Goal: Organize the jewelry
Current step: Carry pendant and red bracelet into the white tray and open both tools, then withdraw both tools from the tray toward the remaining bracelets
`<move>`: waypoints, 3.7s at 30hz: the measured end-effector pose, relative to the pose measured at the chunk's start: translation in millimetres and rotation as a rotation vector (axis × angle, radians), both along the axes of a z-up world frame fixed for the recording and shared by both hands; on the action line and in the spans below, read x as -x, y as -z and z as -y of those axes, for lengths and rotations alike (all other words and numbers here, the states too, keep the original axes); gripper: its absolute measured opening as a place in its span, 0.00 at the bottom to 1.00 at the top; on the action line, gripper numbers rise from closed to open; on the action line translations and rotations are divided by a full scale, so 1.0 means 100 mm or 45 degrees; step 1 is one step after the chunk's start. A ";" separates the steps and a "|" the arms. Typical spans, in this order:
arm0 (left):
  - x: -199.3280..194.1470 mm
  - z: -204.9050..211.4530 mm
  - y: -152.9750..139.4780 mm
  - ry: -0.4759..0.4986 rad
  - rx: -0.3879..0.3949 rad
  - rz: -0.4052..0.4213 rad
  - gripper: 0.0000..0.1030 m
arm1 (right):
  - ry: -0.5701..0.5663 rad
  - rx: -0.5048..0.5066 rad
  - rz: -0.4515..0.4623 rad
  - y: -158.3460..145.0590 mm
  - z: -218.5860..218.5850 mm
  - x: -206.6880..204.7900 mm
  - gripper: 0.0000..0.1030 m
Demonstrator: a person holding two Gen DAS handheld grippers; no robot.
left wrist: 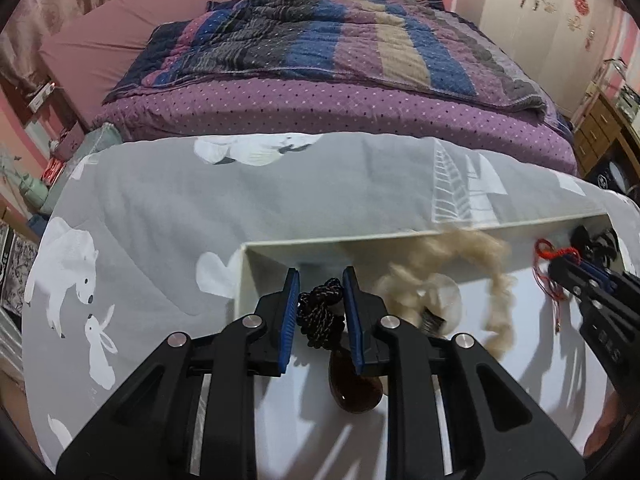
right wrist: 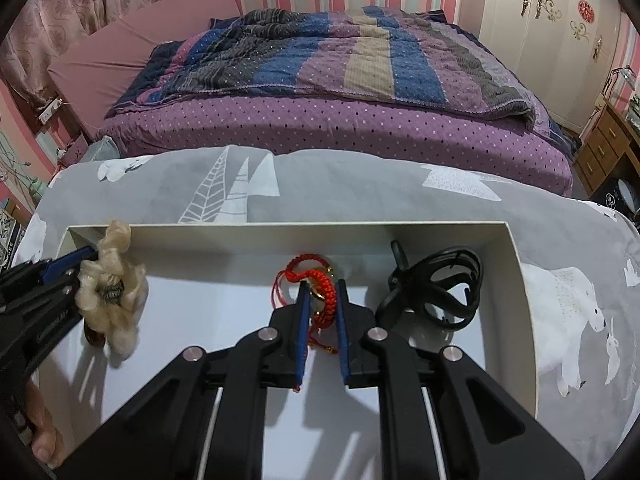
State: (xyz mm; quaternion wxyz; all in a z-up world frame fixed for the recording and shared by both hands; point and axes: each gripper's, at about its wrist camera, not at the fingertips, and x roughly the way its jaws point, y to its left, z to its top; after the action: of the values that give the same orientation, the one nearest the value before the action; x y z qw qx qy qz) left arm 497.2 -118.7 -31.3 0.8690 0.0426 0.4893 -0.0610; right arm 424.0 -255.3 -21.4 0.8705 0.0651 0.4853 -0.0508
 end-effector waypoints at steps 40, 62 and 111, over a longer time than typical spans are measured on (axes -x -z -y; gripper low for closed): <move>2.81 -0.70 -1.25 0.095 0.035 0.229 0.97 | 0.132 0.192 0.350 -1.64 0.37 2.82 0.94; 3.30 -0.72 -0.49 0.134 0.097 0.050 0.97 | 0.130 0.169 0.187 -0.60 0.29 3.62 0.93; 2.80 0.03 0.13 0.351 0.035 -0.148 0.81 | 0.038 0.090 -0.012 0.11 0.14 3.43 0.66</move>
State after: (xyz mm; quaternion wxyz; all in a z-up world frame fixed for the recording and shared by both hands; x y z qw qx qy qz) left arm 217.2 -121.3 -44.0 0.8230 0.0937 0.5275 -0.1887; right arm 80.8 -269.5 -32.2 0.8690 0.0413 0.4863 -0.0811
